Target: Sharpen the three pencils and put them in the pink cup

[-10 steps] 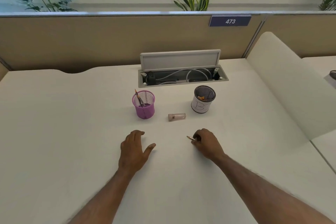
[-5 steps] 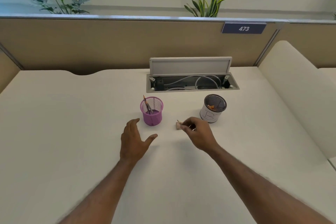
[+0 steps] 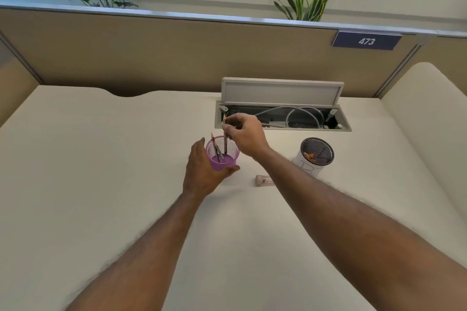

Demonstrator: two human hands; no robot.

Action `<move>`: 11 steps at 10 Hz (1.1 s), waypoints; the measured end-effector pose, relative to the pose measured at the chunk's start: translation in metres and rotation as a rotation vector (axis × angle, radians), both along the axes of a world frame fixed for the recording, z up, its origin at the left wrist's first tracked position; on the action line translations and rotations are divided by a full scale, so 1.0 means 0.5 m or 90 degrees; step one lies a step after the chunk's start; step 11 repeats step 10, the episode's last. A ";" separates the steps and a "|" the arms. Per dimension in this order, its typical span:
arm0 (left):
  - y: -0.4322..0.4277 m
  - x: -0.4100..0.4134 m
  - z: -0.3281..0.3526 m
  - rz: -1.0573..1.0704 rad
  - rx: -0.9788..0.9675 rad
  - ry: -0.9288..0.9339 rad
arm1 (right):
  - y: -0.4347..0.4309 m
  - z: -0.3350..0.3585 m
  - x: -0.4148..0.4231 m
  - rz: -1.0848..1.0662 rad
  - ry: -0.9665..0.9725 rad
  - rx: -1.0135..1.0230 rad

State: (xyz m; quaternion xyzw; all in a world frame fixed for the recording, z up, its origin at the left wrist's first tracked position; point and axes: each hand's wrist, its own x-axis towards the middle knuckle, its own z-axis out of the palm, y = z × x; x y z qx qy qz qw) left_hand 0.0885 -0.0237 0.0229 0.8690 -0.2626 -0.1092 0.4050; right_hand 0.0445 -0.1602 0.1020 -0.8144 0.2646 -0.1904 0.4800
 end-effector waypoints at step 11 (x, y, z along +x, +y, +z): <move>-0.014 0.011 -0.039 0.030 0.000 0.024 | 0.034 -0.042 0.043 0.089 0.399 -0.408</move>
